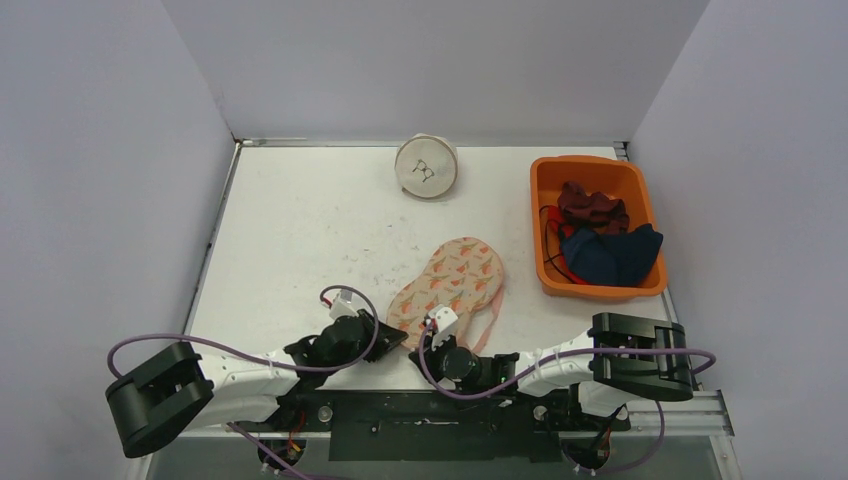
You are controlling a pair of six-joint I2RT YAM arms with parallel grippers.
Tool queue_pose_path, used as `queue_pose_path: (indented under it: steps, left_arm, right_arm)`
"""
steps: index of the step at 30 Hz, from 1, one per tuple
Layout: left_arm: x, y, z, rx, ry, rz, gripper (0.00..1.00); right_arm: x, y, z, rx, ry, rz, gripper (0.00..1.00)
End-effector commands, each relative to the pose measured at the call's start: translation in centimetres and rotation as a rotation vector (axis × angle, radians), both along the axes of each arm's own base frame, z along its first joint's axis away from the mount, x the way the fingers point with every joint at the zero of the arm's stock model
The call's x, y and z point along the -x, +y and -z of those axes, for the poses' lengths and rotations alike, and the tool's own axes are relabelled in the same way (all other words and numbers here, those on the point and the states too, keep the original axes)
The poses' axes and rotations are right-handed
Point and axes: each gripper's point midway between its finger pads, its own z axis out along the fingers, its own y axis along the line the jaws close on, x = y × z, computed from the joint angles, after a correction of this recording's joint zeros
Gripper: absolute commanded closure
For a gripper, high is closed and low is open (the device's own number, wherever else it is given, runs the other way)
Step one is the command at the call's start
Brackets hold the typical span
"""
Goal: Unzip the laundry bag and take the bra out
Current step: Unzip the laundry bag at the center of the board.
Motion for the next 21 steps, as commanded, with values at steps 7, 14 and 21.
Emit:
queue_pose_path:
  steps: [7,14,21]
  left_arm:
    - [-1.4,0.5,-2.1,-0.024,-0.086,-0.042,1.00]
    - [-1.2,1.0,-1.8,-0.049,-0.093,-0.034,1.00]
    - [-1.0,0.6,-2.2,-0.065,-0.116,0.009,1.00]
  right_arm:
    - [-0.8,-1.9,-0.4,0.030,-0.006,0.077,0.95]
    - [-1.3,-4.3,-0.3,0.076,-0.006,0.140,0.95]
    - [-1.7,-6.1,0.4,0.115,-0.016,0.172,0.95]
